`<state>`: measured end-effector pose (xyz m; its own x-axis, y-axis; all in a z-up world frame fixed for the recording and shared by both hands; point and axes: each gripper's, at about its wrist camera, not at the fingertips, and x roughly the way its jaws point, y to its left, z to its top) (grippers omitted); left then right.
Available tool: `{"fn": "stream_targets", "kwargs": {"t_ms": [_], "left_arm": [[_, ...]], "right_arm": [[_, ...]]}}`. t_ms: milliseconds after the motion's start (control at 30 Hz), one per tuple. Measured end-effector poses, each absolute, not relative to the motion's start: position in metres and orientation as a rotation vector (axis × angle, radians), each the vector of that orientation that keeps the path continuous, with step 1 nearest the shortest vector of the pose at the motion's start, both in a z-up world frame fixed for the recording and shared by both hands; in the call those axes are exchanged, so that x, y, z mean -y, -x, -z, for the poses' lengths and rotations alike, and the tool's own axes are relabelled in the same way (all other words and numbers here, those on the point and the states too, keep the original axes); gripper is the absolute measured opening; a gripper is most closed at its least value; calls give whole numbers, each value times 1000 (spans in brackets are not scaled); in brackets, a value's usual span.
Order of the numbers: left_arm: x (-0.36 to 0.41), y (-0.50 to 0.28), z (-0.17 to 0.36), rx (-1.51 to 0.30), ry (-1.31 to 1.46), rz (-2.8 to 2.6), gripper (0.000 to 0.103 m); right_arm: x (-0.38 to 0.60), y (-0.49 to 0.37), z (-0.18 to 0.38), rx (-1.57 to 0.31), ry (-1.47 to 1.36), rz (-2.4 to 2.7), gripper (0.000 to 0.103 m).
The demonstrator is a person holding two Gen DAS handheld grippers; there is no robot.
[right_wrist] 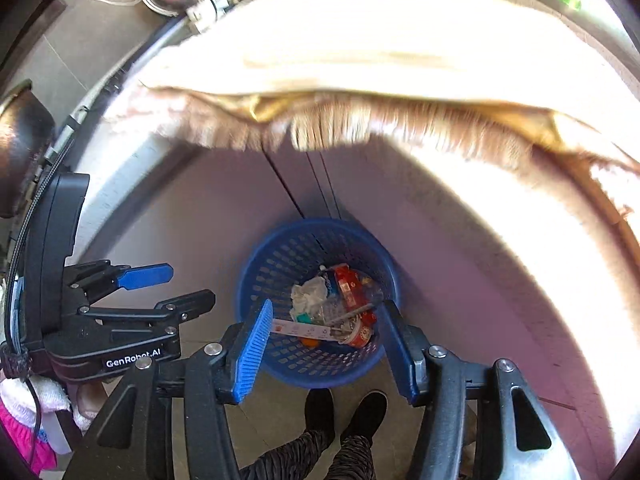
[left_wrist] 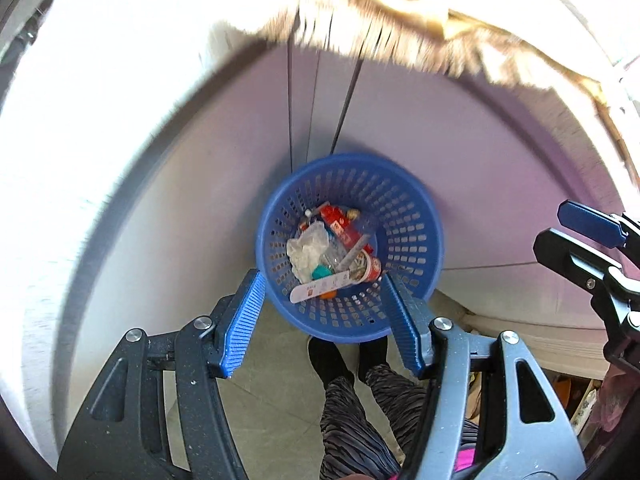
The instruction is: Collect trash
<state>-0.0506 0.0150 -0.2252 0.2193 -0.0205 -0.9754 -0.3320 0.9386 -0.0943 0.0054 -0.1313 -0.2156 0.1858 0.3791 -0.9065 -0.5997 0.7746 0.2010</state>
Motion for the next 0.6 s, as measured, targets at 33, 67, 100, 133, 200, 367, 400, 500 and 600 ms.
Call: {"fn": "stream_targets", "kwargs": {"t_ms": [33, 67, 100, 133, 200, 367, 400, 500, 600], "left_arm": [[-15, 51, 218, -1326, 304, -223, 62], [-14, 51, 211, -1316, 298, -226, 62], [-14, 51, 205, -1306, 294, -229, 62], [-14, 51, 198, -1295, 293, -231, 62], [-14, 51, 186, -1276, 297, -233, 62], [-13, 52, 153, -1217, 293, -242, 62], [-13, 51, 147, -1205, 290, -243, 62], [-10, 50, 126, -1164, 281, -250, 62], [-9, 49, 102, -1112, 276, -257, 62]], "right_arm": [[133, -5, 210, -1192, 212, -703, 59], [135, -5, 204, -1182, 206, -709, 60], [137, -5, 198, -1173, 201, -715, 60], [138, -5, 195, -1165, 196, -720, 60], [137, -5, 194, -1150, 185, -730, 61], [145, -8, 160, -1102, 162, -750, 64], [146, -9, 154, -1093, 157, -753, 64], [150, -10, 135, -1056, 146, -765, 65], [156, -10, 115, -1010, 136, -773, 68]]}}
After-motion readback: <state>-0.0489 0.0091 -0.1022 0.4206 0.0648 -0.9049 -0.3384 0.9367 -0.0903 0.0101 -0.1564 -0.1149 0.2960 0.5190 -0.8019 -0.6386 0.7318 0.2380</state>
